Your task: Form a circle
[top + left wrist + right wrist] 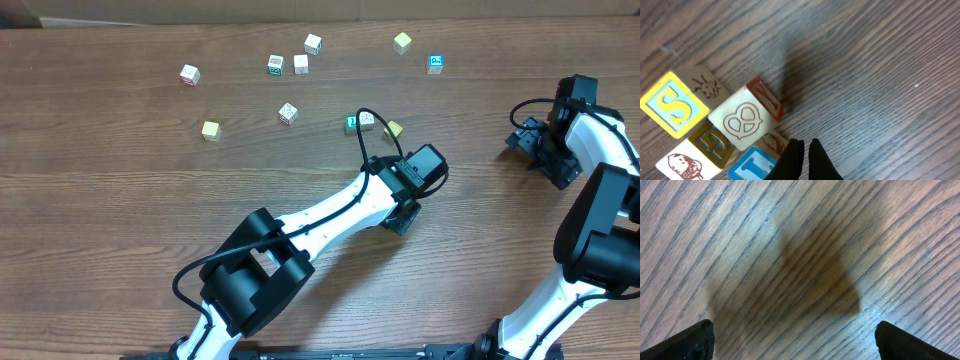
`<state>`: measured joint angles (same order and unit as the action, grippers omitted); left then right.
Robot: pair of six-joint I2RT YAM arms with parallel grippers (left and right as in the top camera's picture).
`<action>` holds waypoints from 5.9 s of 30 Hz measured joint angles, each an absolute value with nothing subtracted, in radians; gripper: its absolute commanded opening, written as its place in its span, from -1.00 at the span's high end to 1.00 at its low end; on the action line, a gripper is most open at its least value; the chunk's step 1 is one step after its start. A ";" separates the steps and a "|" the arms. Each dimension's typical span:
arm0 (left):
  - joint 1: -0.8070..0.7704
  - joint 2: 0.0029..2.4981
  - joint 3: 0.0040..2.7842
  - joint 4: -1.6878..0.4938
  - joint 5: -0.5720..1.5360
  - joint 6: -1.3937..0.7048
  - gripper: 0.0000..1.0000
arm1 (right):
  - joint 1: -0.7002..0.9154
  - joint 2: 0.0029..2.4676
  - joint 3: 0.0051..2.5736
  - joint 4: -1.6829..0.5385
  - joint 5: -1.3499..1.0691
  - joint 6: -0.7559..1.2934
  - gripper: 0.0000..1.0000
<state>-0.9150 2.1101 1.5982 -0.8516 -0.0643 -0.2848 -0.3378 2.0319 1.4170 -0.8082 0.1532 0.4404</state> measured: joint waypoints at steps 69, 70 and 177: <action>-0.766 2.114 1.793 -1.044 -0.147 -0.315 0.92 | -0.338 2.032 1.417 -0.808 0.154 0.441 -1.00; -0.761 2.114 1.793 -1.037 -0.147 -0.322 0.92 | -0.338 2.032 1.417 -0.808 0.154 0.441 -1.00; -0.134 2.055 1.793 -0.908 -0.031 -0.280 -0.99 | -0.338 2.032 1.417 -0.808 0.154 0.441 -1.00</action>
